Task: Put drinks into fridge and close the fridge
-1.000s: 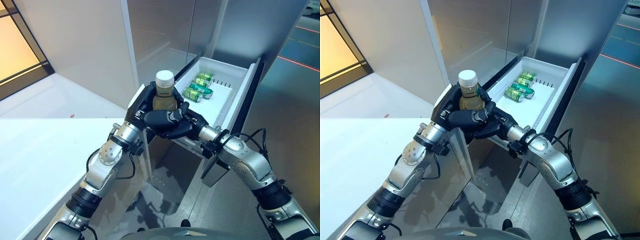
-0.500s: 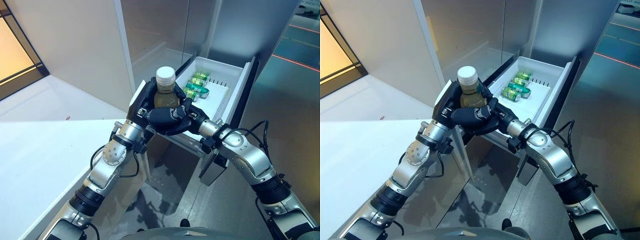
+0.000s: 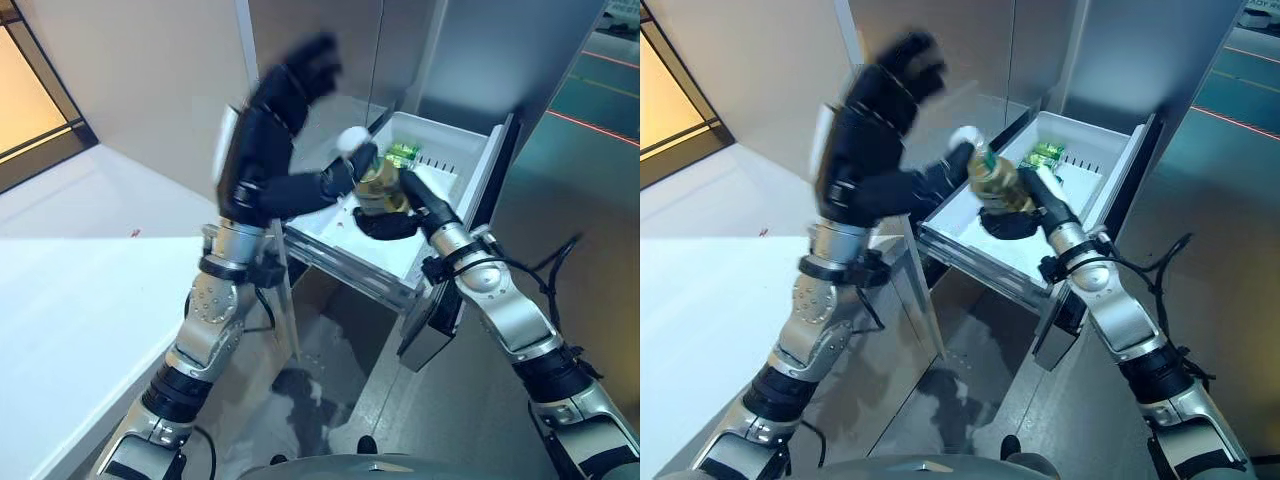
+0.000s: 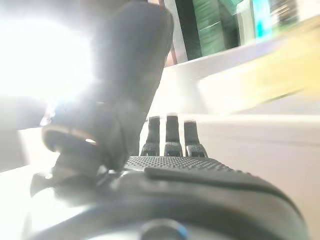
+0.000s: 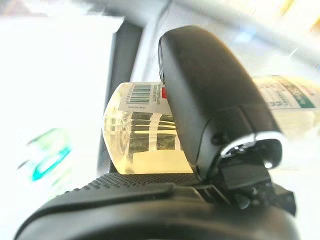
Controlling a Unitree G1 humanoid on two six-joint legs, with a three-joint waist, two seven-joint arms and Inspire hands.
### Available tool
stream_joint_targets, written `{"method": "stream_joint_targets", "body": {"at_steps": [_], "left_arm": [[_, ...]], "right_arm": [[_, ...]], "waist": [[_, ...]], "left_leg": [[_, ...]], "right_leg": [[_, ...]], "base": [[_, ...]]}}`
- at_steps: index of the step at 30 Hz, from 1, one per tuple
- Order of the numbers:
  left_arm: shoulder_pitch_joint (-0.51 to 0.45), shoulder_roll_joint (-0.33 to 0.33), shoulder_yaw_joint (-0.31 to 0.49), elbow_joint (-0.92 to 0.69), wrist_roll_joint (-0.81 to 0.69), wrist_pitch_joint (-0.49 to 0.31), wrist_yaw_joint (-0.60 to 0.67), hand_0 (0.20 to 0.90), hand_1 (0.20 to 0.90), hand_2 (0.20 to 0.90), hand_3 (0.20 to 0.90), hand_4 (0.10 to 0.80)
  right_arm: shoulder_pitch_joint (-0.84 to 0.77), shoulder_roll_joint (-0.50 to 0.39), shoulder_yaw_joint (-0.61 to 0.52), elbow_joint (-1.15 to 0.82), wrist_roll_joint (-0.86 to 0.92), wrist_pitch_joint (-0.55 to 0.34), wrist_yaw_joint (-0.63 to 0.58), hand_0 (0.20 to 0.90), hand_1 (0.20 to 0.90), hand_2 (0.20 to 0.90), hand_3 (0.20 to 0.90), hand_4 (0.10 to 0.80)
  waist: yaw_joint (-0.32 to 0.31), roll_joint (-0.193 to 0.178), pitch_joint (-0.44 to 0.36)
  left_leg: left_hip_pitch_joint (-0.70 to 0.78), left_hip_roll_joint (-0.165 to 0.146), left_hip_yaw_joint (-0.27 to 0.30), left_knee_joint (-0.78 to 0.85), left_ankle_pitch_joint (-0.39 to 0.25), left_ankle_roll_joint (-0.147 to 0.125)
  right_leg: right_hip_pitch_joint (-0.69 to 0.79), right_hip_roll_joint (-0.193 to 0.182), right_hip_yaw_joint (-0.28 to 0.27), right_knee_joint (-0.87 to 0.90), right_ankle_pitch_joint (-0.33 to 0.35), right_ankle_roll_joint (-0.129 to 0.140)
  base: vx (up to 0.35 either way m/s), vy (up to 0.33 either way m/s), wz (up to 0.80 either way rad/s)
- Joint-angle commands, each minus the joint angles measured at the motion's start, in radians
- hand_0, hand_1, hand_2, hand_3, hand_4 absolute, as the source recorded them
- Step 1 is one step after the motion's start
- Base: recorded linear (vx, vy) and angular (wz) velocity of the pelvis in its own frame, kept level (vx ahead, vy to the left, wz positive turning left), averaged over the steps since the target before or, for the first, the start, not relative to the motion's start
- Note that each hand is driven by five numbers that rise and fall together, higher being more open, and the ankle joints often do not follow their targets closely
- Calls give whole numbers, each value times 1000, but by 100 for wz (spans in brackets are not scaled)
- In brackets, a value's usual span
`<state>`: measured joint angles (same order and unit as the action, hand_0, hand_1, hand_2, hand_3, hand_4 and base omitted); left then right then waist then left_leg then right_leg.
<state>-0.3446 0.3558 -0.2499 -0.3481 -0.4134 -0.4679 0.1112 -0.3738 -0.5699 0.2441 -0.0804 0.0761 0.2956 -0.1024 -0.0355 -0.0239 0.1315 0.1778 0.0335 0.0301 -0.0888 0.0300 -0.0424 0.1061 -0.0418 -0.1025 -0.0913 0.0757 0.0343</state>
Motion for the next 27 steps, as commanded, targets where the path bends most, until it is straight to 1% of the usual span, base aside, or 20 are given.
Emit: {"method": "stream_joint_targets", "body": {"at_steps": [1,4,7,8,11,14,16,17,18,19,21,22,24,25,27], "left_arm": [[-121,5,-10,-30,-18,-52,-17,900,900,900,900,800],[-114,14,-13,-26,-35,-15,-49,900,900,900,900,800],[-103,21,-17,-7,-90,23,-104,900,900,900,900,800],[-97,23,-19,-2,-115,45,-133,900,900,900,900,800],[-73,25,-32,25,-230,143,-248,900,900,900,900,800],[-35,27,-54,64,-348,267,-368,900,900,900,900,800],[0,30,-70,91,-472,378,-454,900,900,900,900,800],[32,25,-83,110,-626,502,-512,900,900,900,900,800],[56,16,-91,123,-720,589,-560,900,900,900,900,800],[104,-4,-109,143,-823,701,-624,900,900,900,900,800],[167,-15,-152,173,-934,815,-687,900,900,900,900,800],[202,-12,-180,186,-965,844,-734,900,900,900,900,800],[246,-2,-210,232,-983,905,-825,900,900,900,900,800],[260,7,-220,244,-980,918,-845,900,900,900,900,800],[293,28,-244,307,-972,961,-886,900,900,900,900,800]], "right_arm": [[-212,-1,-133,-62,-34,-139,-144,300,300,300,200,100],[-228,-7,-141,7,-40,-161,-206,300,300,300,200,100],[-251,-14,-143,76,-50,-180,-248,300,300,300,200,100],[-260,-23,-144,97,-43,-183,-259,300,300,300,200,100],[-303,-51,-136,166,-3,-178,-280,300,300,300,200,100],[-360,-92,-118,258,22,-178,-293,300,300,300,200,100],[-398,-124,-108,334,51,-187,-291,300,300,300,200,100],[-423,-146,-97,389,87,-196,-287,300,300,300,200,100],[-442,-158,-88,428,122,-203,-283,300,300,300,200,100],[-471,-167,-77,500,182,-218,-274,300,300,300,200,100],[-506,-181,-54,584,205,-226,-269,300,300,300,200,100],[-529,-196,-35,635,188,-235,-264,300,300,300,200,100],[-579,-227,10,749,182,-254,-243,300,300,300,200,100],[-598,-240,28,793,178,-256,-235,300,300,300,200,100],[-641,-274,77,908,162,-232,-182,300,300,300,200,100]], "waist": [[10,-25,-91],[20,-25,-90],[32,-24,-90],[37,-24,-89],[57,-23,-89],[80,-20,-85],[95,-18,-84],[104,-16,-84],[109,-13,-84],[121,-11,-83],[133,-7,-79],[139,-5,-76],[149,1,-72],[154,4,-70],[165,11,-65]], "left_leg": [[-27,-40,48,1,-48,52],[-25,-37,44,1,-49,50],[-24,-37,36,1,-49,49],[-24,-37,33,1,-48,48],[-24,-38,20,1,-46,45],[-24,-39,6,1,-42,42],[-24,-40,-3,1,-39,40],[-25,-40,-5,1,-37,37],[-25,-39,-7,1,-36,35],[-27,-38,-9,1,-34,31],[-24,-36,-14,1,-38,26],[-25,-35,-14,1,-36,24],[-28,-33,-16,1,-34,22],[-30,-33,-19,1,-32,20],[-35,-32,-23,1,-27,18]], "right_leg": [[28,8,25,9,-28,14],[33,7,14,9,-31,13],[37,6,5,9,-34,11],[39,6,2,8,-34,10],[45,5,-13,7,-36,8],[51,3,-31,5,-38,5],[54,2,-42,4,-39,4],[55,1,-50,4,-39,4],[56,0,-55,4,-40,4],[58,-2,-65,4,-41,3],[63,-4,-77,4,-46,4],[64,-6,-82,4,-46,3],[63,-10,-93,4,-47,3],[62,-10,-97,4,-47,2],[61,-13,-109,4,-47,2]], "base": [[18,-15,4],[14,-15,7],[13,-22,6],[21,-32,6],[31,-31,6],[35,-23,15],[42,-7,18],[43,3,19],[44,20,19],[62,28,19],[54,40,22],[10,47,22],[1,46,22],[7,54,22],[15,54,27]]}}
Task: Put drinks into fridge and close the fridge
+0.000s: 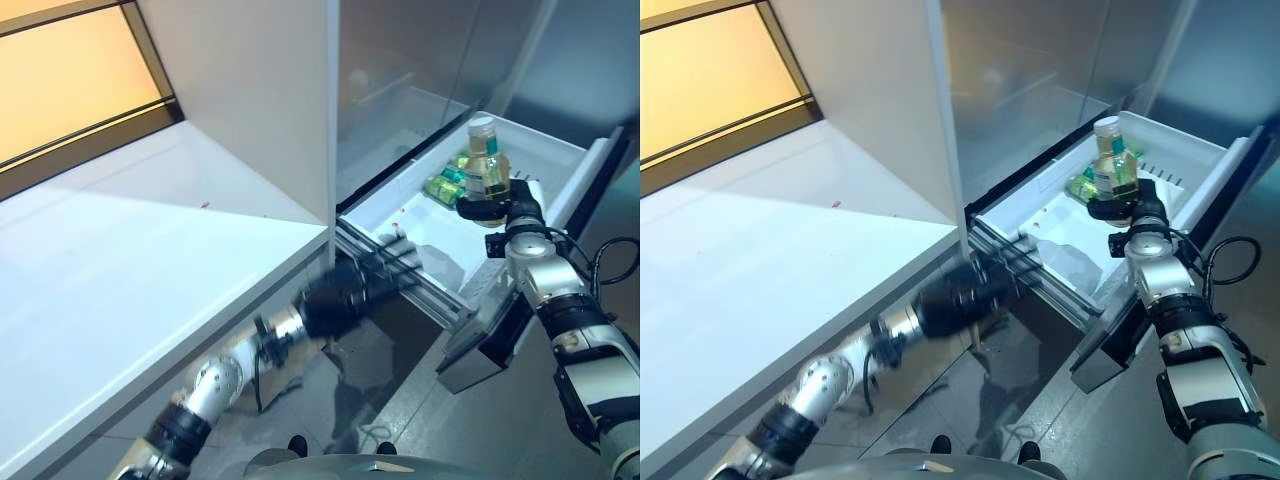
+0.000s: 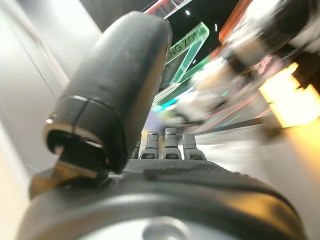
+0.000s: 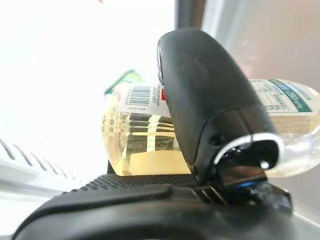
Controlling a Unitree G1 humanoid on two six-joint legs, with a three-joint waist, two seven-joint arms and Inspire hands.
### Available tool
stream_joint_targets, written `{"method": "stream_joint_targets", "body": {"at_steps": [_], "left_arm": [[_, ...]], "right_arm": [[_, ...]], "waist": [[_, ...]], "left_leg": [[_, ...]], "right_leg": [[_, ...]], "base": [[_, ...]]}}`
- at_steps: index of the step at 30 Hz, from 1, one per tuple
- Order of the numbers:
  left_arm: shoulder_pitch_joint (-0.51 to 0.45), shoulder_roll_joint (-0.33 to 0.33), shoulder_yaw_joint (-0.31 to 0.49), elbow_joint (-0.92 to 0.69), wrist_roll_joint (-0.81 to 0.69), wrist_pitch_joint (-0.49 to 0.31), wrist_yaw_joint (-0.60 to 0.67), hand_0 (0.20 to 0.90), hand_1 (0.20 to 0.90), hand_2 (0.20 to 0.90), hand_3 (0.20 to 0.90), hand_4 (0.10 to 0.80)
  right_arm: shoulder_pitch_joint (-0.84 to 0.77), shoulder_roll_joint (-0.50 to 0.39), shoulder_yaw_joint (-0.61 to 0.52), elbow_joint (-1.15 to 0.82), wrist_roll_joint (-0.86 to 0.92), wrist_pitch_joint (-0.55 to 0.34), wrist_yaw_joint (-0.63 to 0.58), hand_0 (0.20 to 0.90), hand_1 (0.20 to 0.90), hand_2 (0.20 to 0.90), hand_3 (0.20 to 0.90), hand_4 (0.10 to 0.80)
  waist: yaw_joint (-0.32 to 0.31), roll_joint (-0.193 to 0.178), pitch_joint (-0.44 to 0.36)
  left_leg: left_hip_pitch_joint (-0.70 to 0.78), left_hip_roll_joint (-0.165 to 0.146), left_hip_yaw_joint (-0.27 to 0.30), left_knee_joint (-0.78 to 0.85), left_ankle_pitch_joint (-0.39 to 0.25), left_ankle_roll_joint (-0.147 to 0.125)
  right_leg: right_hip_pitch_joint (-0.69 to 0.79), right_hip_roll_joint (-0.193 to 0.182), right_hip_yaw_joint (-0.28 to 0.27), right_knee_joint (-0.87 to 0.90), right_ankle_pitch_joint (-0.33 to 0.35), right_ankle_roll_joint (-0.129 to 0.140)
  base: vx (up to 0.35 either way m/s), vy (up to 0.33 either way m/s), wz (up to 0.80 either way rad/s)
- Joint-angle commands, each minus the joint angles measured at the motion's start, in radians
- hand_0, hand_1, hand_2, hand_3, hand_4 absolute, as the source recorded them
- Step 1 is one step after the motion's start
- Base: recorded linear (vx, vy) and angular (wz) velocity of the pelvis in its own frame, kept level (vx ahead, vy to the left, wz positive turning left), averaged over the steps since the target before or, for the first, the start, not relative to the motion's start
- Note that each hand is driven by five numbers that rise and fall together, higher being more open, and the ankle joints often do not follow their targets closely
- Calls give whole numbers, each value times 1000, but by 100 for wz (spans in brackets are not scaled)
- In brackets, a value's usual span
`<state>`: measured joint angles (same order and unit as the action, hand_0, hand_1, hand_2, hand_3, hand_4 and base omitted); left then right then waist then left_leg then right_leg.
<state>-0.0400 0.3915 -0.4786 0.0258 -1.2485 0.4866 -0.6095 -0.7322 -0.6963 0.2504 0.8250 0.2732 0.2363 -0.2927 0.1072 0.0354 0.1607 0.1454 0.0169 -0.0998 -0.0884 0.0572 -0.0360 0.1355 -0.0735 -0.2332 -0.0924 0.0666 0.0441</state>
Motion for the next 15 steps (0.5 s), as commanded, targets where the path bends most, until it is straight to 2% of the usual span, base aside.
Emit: {"method": "stream_joint_targets", "body": {"at_steps": [1,3,6,7,9,11,15], "left_arm": [[-4,-2,-19,-40,-114,9,-168,900,900,900,900,800],[12,12,-23,42,-18,28,-184,900,900,900,900,800],[42,15,-37,202,188,-17,-196,900,900,900,900,800],[52,17,-39,251,255,-44,-166,900,900,900,900,800],[73,25,-40,365,370,-119,-104,900,900,900,900,800],[83,32,-36,481,512,-261,7,900,900,900,900,800],[45,23,2,674,719,-467,230,900,900,900,900,800]], "right_arm": [[-292,-156,80,39,-55,-160,37,300,300,300,200,100],[-308,-170,101,106,-107,-123,110,300,300,300,200,100],[-318,-186,144,172,-206,-45,223,300,300,300,200,100],[-320,-191,158,190,-222,-24,261,300,300,300,200,100],[-313,-199,167,221,-250,-4,315,300,300,300,200,100],[-302,-197,167,251,-279,7,358,300,300,300,200,100],[-290,-177,160,297,-295,24,383,300,300,300,200,100]], "waist": [[25,-46,-92],[33,-42,-88],[38,-35,-75],[40,-32,-72],[44,-27,-65],[53,-24,-55],[74,-26,-11]], "left_leg": [[-5,-15,106,1,-53,11],[-10,-14,100,1,-50,9],[-17,-15,90,1,-45,9],[-20,-15,87,1,-43,10],[-22,-16,82,1,-39,9],[-29,-17,74,1,-32,8],[-69,-24,51,8,-17,10]], "right_leg": [[32,18,18,5,-38,-8],[30,15,11,6,-40,-8],[25,12,4,10,-41,-8],[24,11,2,10,-41,-7],[24,8,-3,11,-42,-6],[21,5,-11,14,-43,-6],[-18,0,-18,34,-45,-7]], "base": [[16,38,26],[12,33,25],[-1,29,12],[10,42,11],[31,35,10],[34,8,9],[-71,-44,21]]}}
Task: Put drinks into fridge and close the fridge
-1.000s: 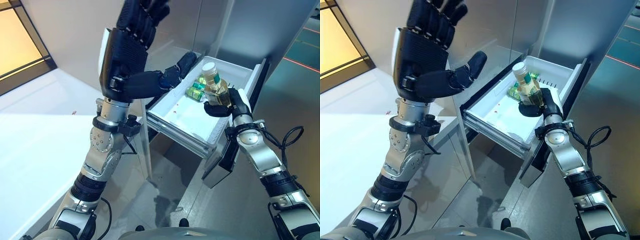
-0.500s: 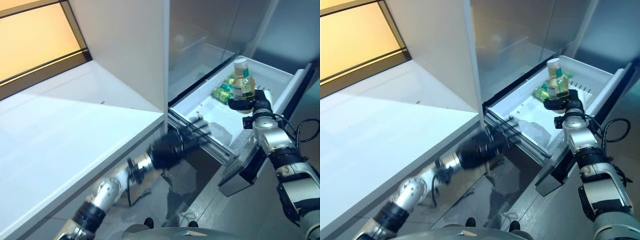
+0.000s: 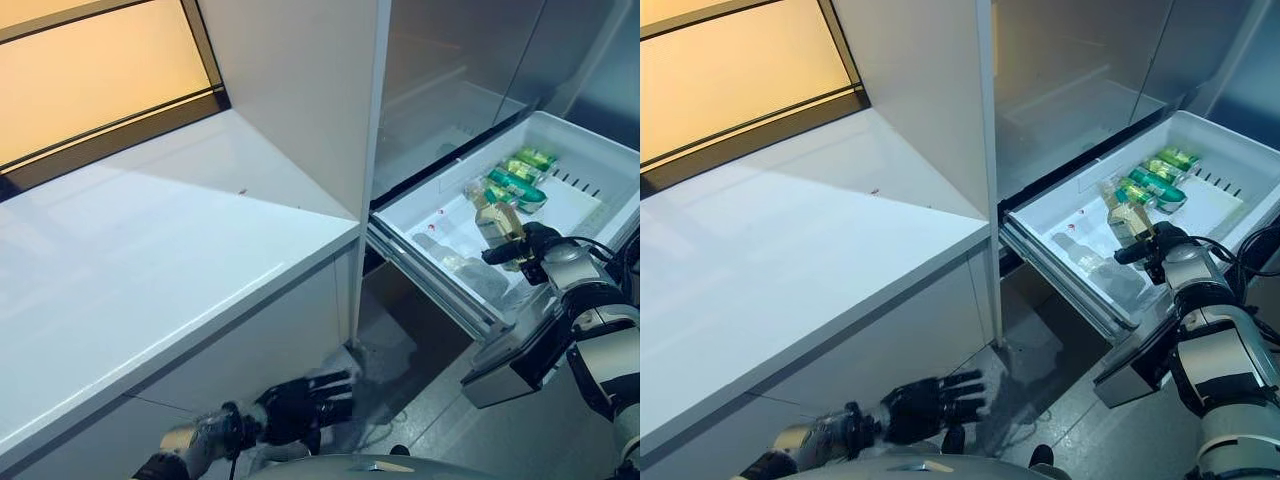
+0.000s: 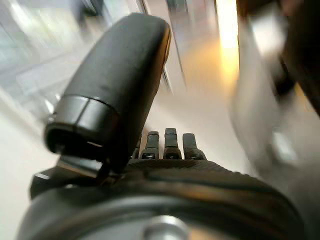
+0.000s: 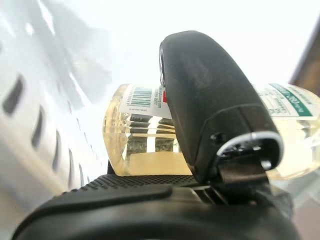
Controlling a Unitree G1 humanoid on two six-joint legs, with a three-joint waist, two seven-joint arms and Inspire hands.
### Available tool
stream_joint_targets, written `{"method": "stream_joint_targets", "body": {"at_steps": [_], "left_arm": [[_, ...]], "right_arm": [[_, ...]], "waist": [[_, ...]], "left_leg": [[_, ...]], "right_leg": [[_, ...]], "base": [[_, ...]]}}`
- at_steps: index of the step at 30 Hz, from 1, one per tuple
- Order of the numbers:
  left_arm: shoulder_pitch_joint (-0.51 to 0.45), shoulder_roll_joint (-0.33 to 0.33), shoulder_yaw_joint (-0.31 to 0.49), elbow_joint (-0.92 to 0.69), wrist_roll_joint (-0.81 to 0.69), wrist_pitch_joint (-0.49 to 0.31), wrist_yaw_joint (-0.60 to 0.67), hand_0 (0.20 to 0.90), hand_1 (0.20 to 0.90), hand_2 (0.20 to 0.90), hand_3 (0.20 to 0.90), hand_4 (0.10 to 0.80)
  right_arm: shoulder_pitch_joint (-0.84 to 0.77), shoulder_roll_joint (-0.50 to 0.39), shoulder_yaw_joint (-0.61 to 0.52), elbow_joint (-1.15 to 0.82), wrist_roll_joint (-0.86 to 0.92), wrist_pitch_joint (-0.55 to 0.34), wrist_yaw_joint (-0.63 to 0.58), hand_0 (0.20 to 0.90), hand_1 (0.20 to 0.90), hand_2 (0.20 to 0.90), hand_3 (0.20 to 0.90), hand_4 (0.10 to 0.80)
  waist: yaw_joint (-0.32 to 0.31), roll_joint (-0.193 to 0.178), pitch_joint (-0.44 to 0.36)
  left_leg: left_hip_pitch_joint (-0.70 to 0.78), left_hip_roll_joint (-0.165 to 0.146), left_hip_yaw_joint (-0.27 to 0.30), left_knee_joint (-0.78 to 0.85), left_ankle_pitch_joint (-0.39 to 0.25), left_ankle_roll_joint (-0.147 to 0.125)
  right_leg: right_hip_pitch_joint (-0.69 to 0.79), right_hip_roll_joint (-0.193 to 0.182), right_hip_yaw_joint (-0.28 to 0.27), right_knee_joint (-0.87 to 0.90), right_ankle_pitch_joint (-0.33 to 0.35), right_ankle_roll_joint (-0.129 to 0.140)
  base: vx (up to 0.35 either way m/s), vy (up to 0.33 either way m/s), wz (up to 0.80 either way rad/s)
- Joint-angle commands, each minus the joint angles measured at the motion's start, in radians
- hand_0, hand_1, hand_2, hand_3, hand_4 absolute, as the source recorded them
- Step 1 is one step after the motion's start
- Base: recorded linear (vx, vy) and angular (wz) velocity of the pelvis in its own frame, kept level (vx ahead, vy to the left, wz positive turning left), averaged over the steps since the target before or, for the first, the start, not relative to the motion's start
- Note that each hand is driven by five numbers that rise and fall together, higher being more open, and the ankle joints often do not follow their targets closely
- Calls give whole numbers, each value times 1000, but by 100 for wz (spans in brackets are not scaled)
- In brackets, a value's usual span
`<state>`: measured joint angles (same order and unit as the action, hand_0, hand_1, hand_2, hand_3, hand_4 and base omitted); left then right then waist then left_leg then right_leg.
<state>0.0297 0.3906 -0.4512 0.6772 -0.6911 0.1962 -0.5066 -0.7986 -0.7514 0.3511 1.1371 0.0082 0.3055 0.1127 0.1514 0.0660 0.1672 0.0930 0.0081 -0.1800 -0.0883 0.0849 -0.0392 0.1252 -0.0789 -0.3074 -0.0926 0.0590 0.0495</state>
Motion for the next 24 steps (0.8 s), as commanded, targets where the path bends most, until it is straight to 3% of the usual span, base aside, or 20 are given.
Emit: {"method": "stream_joint_targets", "body": {"at_steps": [1,6,11,21,22,23,24], "left_arm": [[-46,16,-10,67,216,-215,161,900,900,900,900,800],[-120,-19,42,265,345,-272,215,900,900,900,900,800],[-133,-34,48,401,369,-249,248,900,900,900,900,800],[-177,-41,41,401,342,-262,247,900,900,900,900,800],[-180,-41,43,393,338,-263,250,900,900,900,900,800],[-183,-39,43,385,335,-263,251,900,900,900,900,800],[-187,-36,41,372,328,-257,252,900,900,900,900,800]], "right_arm": [[-231,-120,65,-2,-19,-50,-22,300,300,300,200,100],[-247,-106,93,19,5,-79,-8,300,300,300,200,100],[-244,-74,119,-5,-13,-84,30,300,300,300,200,100],[-268,-44,159,-34,-119,-62,49,300,300,300,200,100],[-271,-45,168,-29,-176,-65,51,347,347,347,255,155],[-273,-47,181,-22,-207,-71,48,749,749,749,724,624],[-275,-51,201,-19,-240,-84,51,900,900,900,900,800]], "waist": [[34,-59,6],[35,-63,96],[12,-59,142],[-15,-41,207],[-15,-40,209],[-14,-40,210],[-14,-39,211]], "left_leg": [[-36,-16,125,11,-41,15],[-99,-21,114,10,-25,26],[-120,-18,130,12,-26,30],[-175,-13,161,17,-23,29],[-177,-13,162,18,-22,29],[-178,-14,162,19,-22,28],[-178,-14,162,20,-22,28]], "right_leg": [[-26,4,55,37,-35,-13],[-94,9,70,40,-13,-10],[-132,11,102,48,-8,-8],[-209,10,134,72,-4,-8],[-211,10,133,75,-5,-9],[-212,10,133,75,-6,-9],[-211,10,132,75,-5,-10]], "base": [[-271,-105,16],[-184,-80,4],[-6,2,-1],[-59,14,-13],[-27,1,-10],[-17,-6,-6],[0,0,0]]}}
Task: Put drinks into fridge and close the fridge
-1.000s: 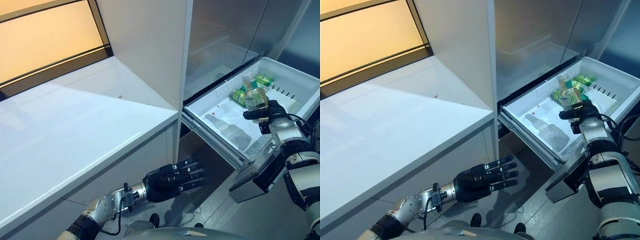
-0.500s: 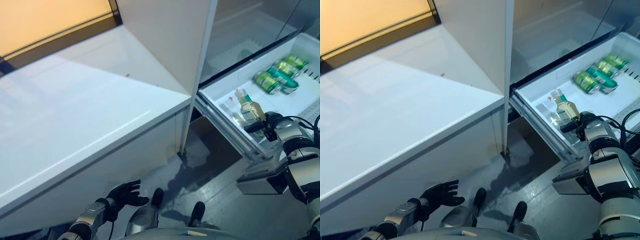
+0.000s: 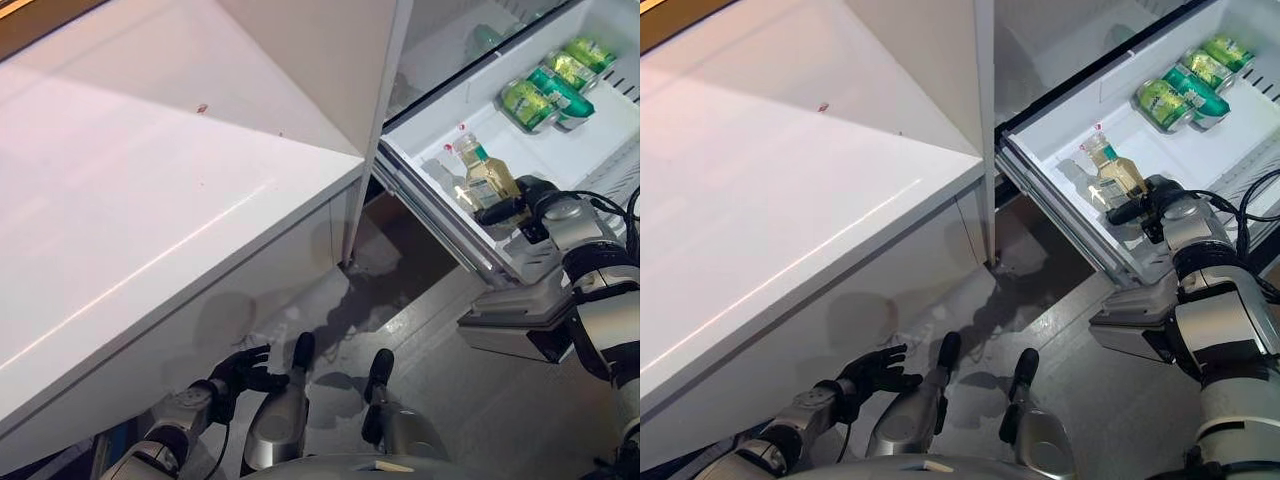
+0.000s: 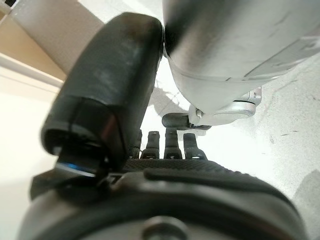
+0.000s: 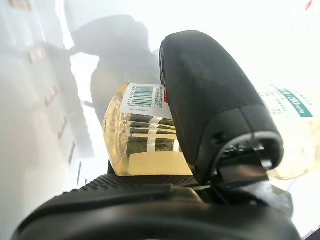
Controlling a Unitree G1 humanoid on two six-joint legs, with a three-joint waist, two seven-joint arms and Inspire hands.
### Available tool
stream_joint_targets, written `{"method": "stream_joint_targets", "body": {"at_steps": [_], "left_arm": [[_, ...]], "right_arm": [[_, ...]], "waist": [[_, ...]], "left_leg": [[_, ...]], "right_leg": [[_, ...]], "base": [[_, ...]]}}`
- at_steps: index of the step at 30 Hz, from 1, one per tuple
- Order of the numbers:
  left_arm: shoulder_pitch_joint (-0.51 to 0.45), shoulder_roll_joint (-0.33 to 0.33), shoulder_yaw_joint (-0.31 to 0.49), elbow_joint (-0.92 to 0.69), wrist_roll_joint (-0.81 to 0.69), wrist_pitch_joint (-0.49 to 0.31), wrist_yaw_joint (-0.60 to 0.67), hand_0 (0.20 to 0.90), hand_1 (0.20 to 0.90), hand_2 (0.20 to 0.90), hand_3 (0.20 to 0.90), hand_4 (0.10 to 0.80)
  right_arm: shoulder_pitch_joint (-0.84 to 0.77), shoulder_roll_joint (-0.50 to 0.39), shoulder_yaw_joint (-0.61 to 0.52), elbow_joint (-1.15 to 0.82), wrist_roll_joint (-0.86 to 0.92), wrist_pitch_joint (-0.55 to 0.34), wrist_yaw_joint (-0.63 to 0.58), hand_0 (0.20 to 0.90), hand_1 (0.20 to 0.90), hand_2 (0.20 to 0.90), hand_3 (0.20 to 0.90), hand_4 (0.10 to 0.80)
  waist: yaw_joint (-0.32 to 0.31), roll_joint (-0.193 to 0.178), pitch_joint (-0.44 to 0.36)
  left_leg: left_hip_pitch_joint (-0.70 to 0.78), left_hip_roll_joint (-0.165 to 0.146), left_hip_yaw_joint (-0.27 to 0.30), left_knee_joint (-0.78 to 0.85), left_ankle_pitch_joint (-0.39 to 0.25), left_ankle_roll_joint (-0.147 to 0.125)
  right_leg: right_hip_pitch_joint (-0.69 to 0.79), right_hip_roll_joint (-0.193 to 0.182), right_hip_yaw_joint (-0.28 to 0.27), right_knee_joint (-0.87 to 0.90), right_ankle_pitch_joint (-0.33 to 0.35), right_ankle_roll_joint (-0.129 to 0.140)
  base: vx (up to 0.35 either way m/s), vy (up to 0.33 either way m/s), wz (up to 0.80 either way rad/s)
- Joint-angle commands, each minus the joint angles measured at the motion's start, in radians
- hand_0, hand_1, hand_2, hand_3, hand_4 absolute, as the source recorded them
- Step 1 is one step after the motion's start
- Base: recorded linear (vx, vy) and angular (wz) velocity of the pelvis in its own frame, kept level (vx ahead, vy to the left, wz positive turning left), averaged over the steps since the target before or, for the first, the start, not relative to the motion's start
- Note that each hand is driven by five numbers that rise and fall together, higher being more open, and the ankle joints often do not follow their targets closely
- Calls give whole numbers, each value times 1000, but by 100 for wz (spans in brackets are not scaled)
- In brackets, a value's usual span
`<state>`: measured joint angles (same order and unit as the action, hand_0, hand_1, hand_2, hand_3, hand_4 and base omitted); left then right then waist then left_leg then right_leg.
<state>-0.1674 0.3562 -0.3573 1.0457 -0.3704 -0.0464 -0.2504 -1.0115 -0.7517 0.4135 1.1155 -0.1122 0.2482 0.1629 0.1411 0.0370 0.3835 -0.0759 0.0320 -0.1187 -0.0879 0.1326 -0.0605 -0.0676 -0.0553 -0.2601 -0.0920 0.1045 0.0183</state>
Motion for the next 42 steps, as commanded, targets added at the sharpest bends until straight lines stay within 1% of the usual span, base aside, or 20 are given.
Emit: {"method": "stream_joint_targets", "body": {"at_steps": [1,5,8,12,15,17,19,21,23,24,25,26,28,29,30,32,35,38,41,42], "left_arm": [[8,0,-52,-9,8,-9,-5,900,900,900,900,800],[-7,5,-56,-20,16,-5,-11,900,900,900,900,800],[-1,6,-53,-29,36,2,-9,900,900,900,900,800],[21,5,-41,-33,67,14,-12,900,900,900,900,800],[39,-1,-34,-27,89,17,-8,900,900,900,900,800],[48,-2,-30,-28,98,19,-8,900,900,900,900,800],[61,-6,-21,-26,110,22,-6,900,900,900,900,800],[69,-9,-15,-24,118,25,-1,900,900,900,900,800],[73,-11,-8,-15,124,31,1,900,900,900,900,800],[74,-13,-3,-4,129,30,-1,900,900,900,900,800],[74,-13,-1,0,130,29,0,900,900,900,900,800],[79,-19,2,17,136,28,2,900,900,900,900,800],[89,-27,10,42,147,27,1,900,900,900,900,800],[93,-32,12,53,150,25,0,900,900,900,900,800],[98,-39,10,67,151,24,2,900,900,900,900,800],[107,-48,4,92,150,19,4,900,900,900,900,800],[118,-63,-5,130,152,13,10,900,900,900,900,800],[128,-73,-8,157,151,15,14,900,900,900,900,800],[140,-79,-11,169,160,18,21,900,900,900,900,800],[146,-78,-12,166,170,24,21,900,900,900,900,800]], "right_arm": [[-62,-52,154,-7,-120,-28,-4,900,900,900,900,800],[-71,-46,165,-55,-87,-19,-30,900,900,900,900,800],[-67,-50,151,-136,-65,-15,-71,900,900,900,900,800],[-44,-80,127,-263,-62,-1,-71,900,900,900,900,800],[-21,-103,106,-355,-24,14,-74,900,900,900,900,800],[-8,-112,89,-383,17,15,-78,900,900,900,900,800],[18,-123,45,-430,90,12,-82,900,900,900,900,800],[44,-126,-3,-473,217,0,-91,900,900,900,900,800],[70,-123,-62,-515,348,-30,-106,900,900,900,900,800],[87,-120,-104,-540,435,-61,-121,900,900,900,900,800],[93,-119,-119,-548,474,-82,-137,900,900,900,900,800],[124,-104,-180,-584,578,-142,-174,900,900,900,900,800],[175,-78,-283,-635,692,-256,-237,900,900,900,900,800],[194,-66,-322,-653,721,-291,-253,900,900,900,900,800],[217,-50,-365,-676,739,-354,-301,900,900,900,900,800],[253,-27,-430,-713,749,-439,-375,900,900,900,900,800],[302,2,-509,-729,756,-540,-483,900,900,900,900,800],[357,17,-555,-722,730,-578,-559,900,900,900,900,800],[399,24,-580,-695,692,-578,-617,900,900,900,900,800],[417,28,-586,-686,681,-558,-629,900,900,900,900,800]], "waist": [[-3,-11,-6],[-8,-15,-13],[-16,-23,-26],[-33,-36,-48],[-49,-48,-71],[-56,-52,-84],[-69,-60,-107],[-80,-66,-127],[-91,-69,-146],[-98,-71,-157],[-100,-71,-160],[-108,-73,-179],[-118,-74,-206],[-122,-72,-217],[-127,-70,-231],[-132,-68,-249],[-142,-65,-270],[-146,-66,-285],[-144,-68,-293],[-141,-69,-294]], "left_leg": [[-9,-38,101,21,-70,49],[0,-36,105,21,-72,47],[13,-35,111,19,-76,45],[33,-34,121,18,-83,43],[53,-34,133,14,-89,42],[65,-33,141,11,-93,43],[82,-32,153,8,-99,43],[98,-32,162,5,-104,43],[113,-31,171,3,-110,43],[122,-31,176,3,-114,44],[124,-31,178,3,-116,44],[138,-31,183,3,-122,45],[155,-34,190,5,-132,48],[162,-34,193,6,-137,49],[169,-35,197,8,-141,50],[185,-38,202,11,-152,54],[203,-43,207,24,-168,60],[219,-47,208,35,-181,63],[225,-51,200,51,-194,68],[225,-54,196,62,-199,72]], "right_leg": [[-17,-13,84,75,-51,21],[-12,-10,85,81,-55,17],[-2,-6,91,84,-59,16],[10,-2,103,86,-64,16],[28,1,115,78,-64,17],[38,3,121,72,-63,18],[54,4,131,65,-63,20],[66,6,138,60,-64,21],[79,8,145,56,-66,21],[86,8,148,55,-68,22],[88,8,149,55,-68,22],[98,8,153,55,-71,23],[115,8,160,53,-75,26],[120,8,162,52,-76,27],[127,7,166,51,-77,28],[142,7,175,52,-82,30],[160,5,190,55,-89,32],[178,5,201,50,-91,32],[187,1,208,59,-97,33],[187,-2,210,69,-102,33]], "base": [[0,0,0],[0,0,0],[0,0,0],[8,0,-1],[34,9,-5],[27,17,-14],[33,25,-14],[33,30,-12],[16,41,-17],[10,37,-19],[25,40,-11],[40,37,-6],[63,44,-19],[71,49,-19],[74,51,-10],[71,49,-14],[74,43,-17],[86,15,-13],[93,-7,-15],[102,-16,-6]]}}
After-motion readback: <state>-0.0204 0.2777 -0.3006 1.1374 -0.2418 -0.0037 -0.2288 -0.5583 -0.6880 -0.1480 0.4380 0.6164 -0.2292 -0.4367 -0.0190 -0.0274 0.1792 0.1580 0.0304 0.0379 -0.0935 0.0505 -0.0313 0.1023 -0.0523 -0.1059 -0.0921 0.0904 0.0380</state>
